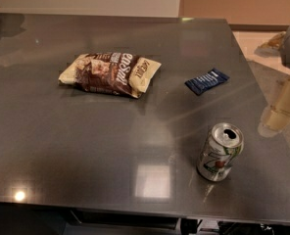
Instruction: Move 7up can near brown chip bag
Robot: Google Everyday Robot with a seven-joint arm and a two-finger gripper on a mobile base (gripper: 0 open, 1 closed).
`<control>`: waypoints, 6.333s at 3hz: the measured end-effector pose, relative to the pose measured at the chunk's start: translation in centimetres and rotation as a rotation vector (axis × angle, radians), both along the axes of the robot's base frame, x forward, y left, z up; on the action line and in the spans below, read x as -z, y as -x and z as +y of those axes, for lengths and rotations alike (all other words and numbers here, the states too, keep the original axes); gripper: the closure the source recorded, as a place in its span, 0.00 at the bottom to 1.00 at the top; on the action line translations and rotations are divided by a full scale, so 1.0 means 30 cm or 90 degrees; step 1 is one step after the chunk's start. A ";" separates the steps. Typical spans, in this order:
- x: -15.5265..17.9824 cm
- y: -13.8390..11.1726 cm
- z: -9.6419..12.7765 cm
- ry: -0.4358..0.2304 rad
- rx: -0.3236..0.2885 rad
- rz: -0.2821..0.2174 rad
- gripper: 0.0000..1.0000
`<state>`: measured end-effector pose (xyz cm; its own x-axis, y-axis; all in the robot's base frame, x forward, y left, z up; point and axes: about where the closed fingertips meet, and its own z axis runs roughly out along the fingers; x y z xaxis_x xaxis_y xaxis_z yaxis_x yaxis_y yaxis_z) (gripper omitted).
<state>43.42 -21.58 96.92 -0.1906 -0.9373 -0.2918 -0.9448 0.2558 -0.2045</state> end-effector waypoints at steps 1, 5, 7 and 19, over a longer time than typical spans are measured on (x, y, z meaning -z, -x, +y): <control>0.034 0.030 0.024 -0.053 -0.049 0.029 0.00; 0.215 0.140 0.149 -0.190 -0.193 0.076 0.00; 0.250 0.188 0.207 -0.239 -0.251 0.078 0.18; 0.243 -0.391 0.616 -0.316 -0.131 0.057 0.36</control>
Offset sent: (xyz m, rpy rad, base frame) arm -0.0319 0.0231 -0.0477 0.2316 0.1477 0.2310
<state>55.14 -3.09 89.63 -0.0621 -0.7117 -0.6998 -0.9938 0.1090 -0.0226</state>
